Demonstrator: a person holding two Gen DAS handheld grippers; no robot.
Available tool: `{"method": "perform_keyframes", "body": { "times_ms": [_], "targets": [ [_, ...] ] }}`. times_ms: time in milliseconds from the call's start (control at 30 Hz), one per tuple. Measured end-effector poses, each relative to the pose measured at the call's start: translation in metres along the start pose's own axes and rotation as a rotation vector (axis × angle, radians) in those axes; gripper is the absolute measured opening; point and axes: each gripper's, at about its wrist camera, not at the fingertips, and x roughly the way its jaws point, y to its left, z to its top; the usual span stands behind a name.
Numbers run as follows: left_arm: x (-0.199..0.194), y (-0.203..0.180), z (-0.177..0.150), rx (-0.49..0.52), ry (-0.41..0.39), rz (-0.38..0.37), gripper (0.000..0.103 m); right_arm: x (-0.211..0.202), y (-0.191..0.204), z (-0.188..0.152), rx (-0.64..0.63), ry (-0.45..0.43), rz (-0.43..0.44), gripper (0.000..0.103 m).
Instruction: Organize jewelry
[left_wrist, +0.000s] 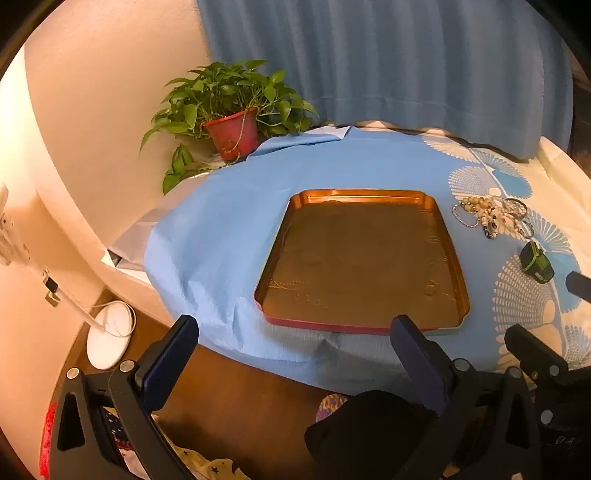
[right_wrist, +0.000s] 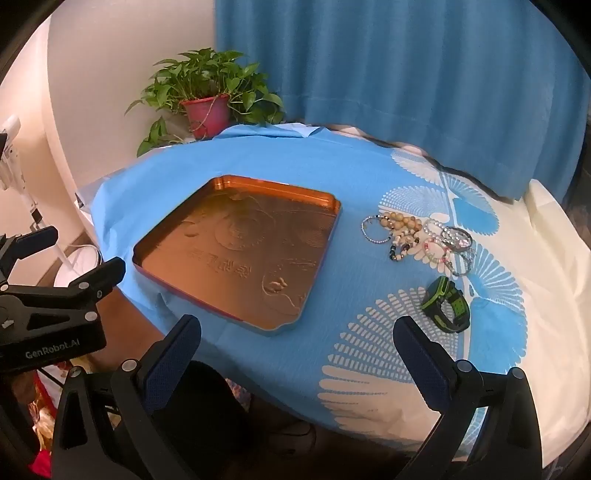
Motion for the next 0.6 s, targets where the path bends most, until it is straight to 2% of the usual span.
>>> {"method": "perform_keyframes", "body": {
  "times_ms": [67, 167, 600],
  "targets": [
    [0.0038, 0.0038, 0.0027, -0.011, 0.024, -0.01, 0.103, 0.0002, -0.0002, -0.0012, -0.001, 0.004, 0.006, 0.103],
    [-0.003, 0.0026, -0.0048, 0.004, -0.001, 0.007, 0.103, -0.0008, 0.0002, -0.0029, -0.007, 0.005, 0.005, 0.103],
    [-0.0042, -0.0044, -0.0051, 0.019, 0.019, 0.005, 0.103, -0.0041, 0.0034, -0.0073, 0.006, 0.017, 0.007, 0.103]
  ]
}}
